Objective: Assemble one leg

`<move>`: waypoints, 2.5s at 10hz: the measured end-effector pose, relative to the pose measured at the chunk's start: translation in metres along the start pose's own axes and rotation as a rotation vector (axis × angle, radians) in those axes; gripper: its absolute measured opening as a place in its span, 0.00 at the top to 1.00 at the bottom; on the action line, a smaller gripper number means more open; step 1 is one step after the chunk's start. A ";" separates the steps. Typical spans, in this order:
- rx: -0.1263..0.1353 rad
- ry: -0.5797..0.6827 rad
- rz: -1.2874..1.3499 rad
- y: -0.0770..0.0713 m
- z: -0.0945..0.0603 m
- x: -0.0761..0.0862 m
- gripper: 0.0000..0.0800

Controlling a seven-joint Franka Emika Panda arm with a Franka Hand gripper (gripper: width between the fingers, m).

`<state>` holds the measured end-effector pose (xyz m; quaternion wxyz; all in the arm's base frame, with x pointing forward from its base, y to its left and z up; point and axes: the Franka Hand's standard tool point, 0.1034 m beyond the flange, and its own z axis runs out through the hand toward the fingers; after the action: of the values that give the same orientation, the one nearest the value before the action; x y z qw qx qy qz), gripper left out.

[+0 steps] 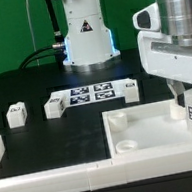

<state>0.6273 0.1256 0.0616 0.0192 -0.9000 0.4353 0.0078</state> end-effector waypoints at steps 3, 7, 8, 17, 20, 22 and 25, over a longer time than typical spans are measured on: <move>-0.005 0.001 -0.397 0.001 0.000 0.001 0.19; -0.028 0.025 -0.811 -0.002 -0.003 0.000 0.19; -0.032 0.025 -0.926 -0.002 -0.004 0.002 0.19; -0.037 0.025 -1.003 -0.001 -0.004 0.008 0.64; -0.013 0.027 -0.574 -0.001 -0.004 0.008 0.64; -0.006 0.030 -0.301 0.000 -0.004 0.010 0.64; 0.002 0.053 0.029 0.002 -0.004 0.010 0.64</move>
Offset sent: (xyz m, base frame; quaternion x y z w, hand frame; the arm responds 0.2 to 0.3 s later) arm -0.0056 0.0061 0.0080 -0.0244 0.0172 -0.2909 0.9563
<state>0.6320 0.1168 0.0652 0.0088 -0.8934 0.4489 -0.0161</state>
